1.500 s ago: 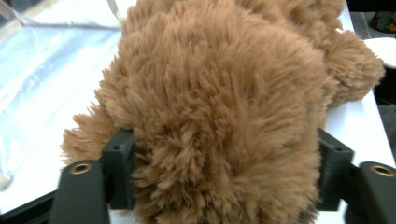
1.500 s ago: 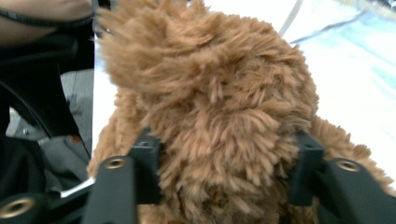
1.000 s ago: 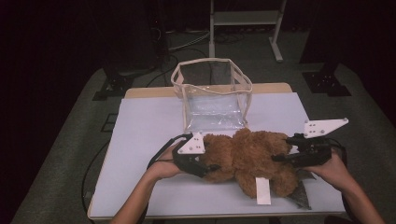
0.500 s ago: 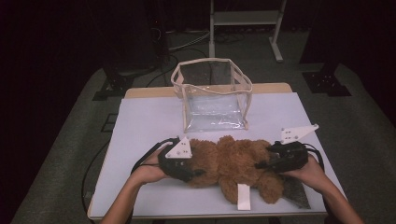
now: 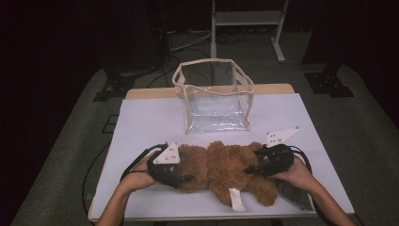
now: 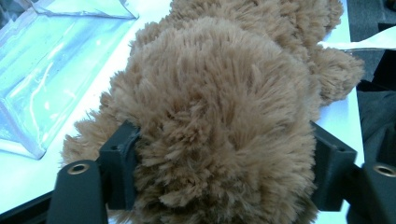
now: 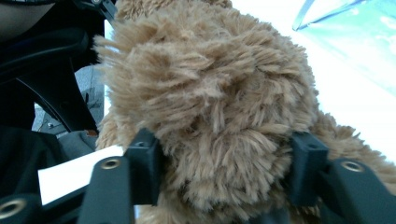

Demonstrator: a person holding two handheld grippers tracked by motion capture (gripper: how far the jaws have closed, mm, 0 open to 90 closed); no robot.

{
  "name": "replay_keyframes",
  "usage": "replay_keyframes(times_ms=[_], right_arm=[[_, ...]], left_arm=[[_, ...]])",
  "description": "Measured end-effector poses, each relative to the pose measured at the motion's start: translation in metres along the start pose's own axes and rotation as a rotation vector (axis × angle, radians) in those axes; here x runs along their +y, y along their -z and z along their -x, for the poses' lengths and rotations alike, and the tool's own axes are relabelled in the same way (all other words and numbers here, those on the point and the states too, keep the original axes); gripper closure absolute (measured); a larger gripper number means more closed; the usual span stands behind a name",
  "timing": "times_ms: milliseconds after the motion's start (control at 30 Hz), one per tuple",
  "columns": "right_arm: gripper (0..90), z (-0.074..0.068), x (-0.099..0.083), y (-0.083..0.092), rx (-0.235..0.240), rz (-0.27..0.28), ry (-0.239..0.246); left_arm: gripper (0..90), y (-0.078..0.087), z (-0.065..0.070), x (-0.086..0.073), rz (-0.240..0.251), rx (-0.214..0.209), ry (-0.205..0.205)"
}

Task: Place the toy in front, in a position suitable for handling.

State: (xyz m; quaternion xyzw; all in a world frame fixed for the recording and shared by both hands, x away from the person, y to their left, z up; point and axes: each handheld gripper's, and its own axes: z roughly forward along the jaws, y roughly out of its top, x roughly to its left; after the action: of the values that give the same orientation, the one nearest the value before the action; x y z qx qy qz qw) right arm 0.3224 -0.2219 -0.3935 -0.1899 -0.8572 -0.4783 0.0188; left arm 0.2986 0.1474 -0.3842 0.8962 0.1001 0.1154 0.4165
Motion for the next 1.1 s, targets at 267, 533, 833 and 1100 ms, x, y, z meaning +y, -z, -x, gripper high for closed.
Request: replay_keyframes(times_ms=[267,533,833,1100], right_arm=[[33.0,0.000,-0.001,0.013,0.002,0.001,-0.004],[32.5,0.004,0.008,0.036,-0.022,0.027,-0.015],[28.7,0.023,0.031,0.045,-0.042,0.008,-0.024],[28.7,0.038,0.051,0.034,-0.058,-0.003,0.001]], left_arm=[[18.3,0.009,-0.004,-0.004,0.080,0.001,0.023],[10.9,0.016,-0.008,-0.005,0.111,0.018,0.059],[4.9,0.017,-0.010,-0.010,0.147,0.016,0.091],[3.7,0.026,-0.014,-0.015,0.156,0.043,0.109]])
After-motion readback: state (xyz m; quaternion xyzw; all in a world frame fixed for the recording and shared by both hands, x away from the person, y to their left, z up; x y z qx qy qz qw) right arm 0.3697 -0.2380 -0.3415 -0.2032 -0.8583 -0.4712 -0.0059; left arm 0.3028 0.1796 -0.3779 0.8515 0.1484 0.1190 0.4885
